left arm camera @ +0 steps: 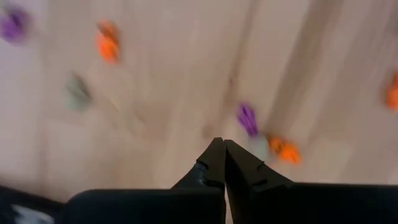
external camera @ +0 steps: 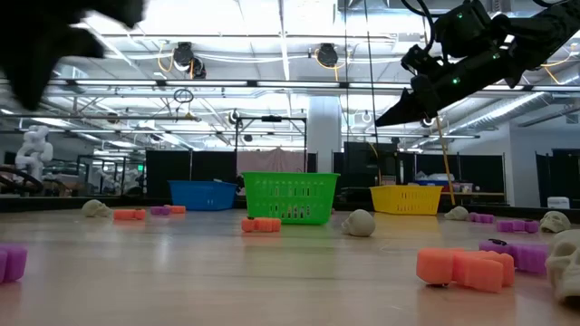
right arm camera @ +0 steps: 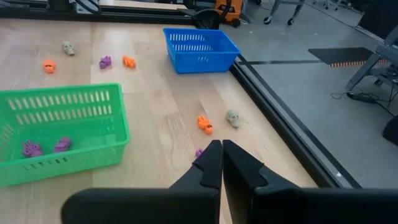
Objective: Sort Halloween decoration
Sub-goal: Put the white skull toy into the blue bin
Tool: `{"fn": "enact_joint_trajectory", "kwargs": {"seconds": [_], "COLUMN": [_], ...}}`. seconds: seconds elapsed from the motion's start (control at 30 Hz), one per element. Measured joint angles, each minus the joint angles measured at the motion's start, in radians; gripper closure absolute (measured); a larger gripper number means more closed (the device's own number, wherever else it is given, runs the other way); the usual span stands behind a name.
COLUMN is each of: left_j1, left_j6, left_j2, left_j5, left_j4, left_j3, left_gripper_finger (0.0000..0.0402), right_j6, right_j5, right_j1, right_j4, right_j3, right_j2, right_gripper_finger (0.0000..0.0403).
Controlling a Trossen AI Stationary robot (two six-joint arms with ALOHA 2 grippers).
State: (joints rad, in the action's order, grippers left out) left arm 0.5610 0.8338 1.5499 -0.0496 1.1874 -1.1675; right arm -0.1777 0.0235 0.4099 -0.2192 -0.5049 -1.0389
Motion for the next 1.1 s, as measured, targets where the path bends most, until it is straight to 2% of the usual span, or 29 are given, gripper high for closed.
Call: {"fn": "enact_joint_trajectory", "kwargs": {"seconds": [0.1, 0.23, 0.37, 0.5, 0.63, 0.73, 1.1], "left_j1": [0.05, 0.091, 0.101, 0.109, 0.107, 0.108, 0.111], "left_j6": [0.071, 0.204, 0.285, 0.287, 0.286, 0.282, 0.232], "left_j2": [-0.001, -0.001, -0.001, -0.001, -0.001, 0.005, 0.067], "left_j5": [0.062, 0.067, 0.079, 0.125, 0.126, 0.119, 0.108], "left_j4": [-0.117, -0.28, -0.347, -0.35, -0.35, -0.35, -0.336], "left_j3": [0.072, 0.168, 0.231, 0.243, 0.243, 0.243, 0.243], "left_gripper_finger": [0.04, 0.04, 0.0387, 0.0341, 0.0286, 0.0261, 0.0254], "right_j6": [-0.003, -0.02, -0.024, -0.025, -0.025, -0.025, -0.025], "right_j5": [0.001, 0.001, 0.002, 0.002, 0.002, 0.002, 0.002], "right_j1": [0.0, 0.0, 0.0, 0.0, 0.0, 0.0, 0.0], "right_j4": [0.0, 0.0, 0.0, 0.0, 0.0, 0.0, 0.0], "right_j3": [0.0, 0.0, 0.0, 0.0, 0.0, 0.0, 0.0], "right_j2": [0.0, 0.0, 0.0, 0.0, 0.0, 0.0, 0.0], "right_gripper_finger": [0.0403, 0.0403, 0.0403, 0.0403, 0.0403, 0.0403, 0.0403]}}
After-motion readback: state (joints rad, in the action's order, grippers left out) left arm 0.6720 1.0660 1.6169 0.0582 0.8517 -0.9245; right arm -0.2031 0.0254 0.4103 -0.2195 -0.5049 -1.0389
